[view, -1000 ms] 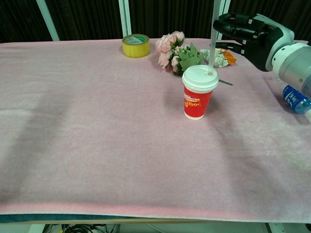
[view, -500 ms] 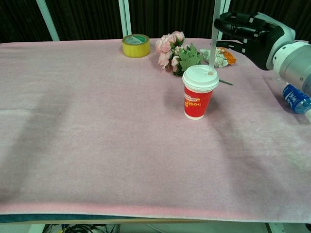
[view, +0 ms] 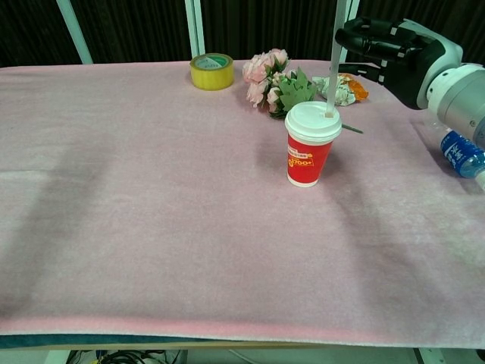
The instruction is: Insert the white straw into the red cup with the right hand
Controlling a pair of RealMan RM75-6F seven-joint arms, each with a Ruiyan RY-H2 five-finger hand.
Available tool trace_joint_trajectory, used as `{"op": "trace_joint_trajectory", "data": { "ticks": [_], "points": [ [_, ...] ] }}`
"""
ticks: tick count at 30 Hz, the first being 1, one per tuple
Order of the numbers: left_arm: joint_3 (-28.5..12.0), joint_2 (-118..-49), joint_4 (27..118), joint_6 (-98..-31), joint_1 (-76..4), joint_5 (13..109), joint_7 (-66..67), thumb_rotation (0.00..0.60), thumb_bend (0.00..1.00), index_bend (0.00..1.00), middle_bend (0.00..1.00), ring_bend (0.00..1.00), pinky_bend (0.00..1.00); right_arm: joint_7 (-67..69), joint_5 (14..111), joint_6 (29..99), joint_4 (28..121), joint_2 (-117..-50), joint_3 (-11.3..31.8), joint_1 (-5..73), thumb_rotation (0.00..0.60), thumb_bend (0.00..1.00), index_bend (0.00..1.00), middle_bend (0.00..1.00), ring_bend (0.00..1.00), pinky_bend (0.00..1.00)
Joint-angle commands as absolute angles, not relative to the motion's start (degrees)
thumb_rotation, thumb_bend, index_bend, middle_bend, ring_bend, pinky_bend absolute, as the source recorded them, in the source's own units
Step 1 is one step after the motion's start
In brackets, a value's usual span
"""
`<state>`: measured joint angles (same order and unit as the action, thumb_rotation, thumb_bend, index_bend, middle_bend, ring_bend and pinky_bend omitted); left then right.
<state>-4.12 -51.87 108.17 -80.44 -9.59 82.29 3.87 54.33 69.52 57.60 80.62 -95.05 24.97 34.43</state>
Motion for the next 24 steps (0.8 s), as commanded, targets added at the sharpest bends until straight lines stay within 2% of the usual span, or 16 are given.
{"op": "trace_joint_trajectory", "data": {
  "ticks": [1, 24],
  "points": [
    [-4.14, -51.83, 108.18, -80.49, -9.57, 82.28, 3.82, 0.6, 0.27, 0.24, 0.08, 0.0, 0.0, 54.59, 69.68, 57.62, 80.41, -95.21, 24.78, 34.36, 0.6, 0.35, 0.65, 0.14, 0.03, 0.2],
    [-4.14, -51.88, 107.97, -80.38, -9.61, 82.15, 3.97, 0.6, 0.27, 0.24, 0.08, 0.0, 0.0, 60.03, 73.1, 57.07, 72.86, -98.9, 20.7, 33.88, 0.6, 0.36, 0.65, 0.13, 0.03, 0.2]
  ]
}}
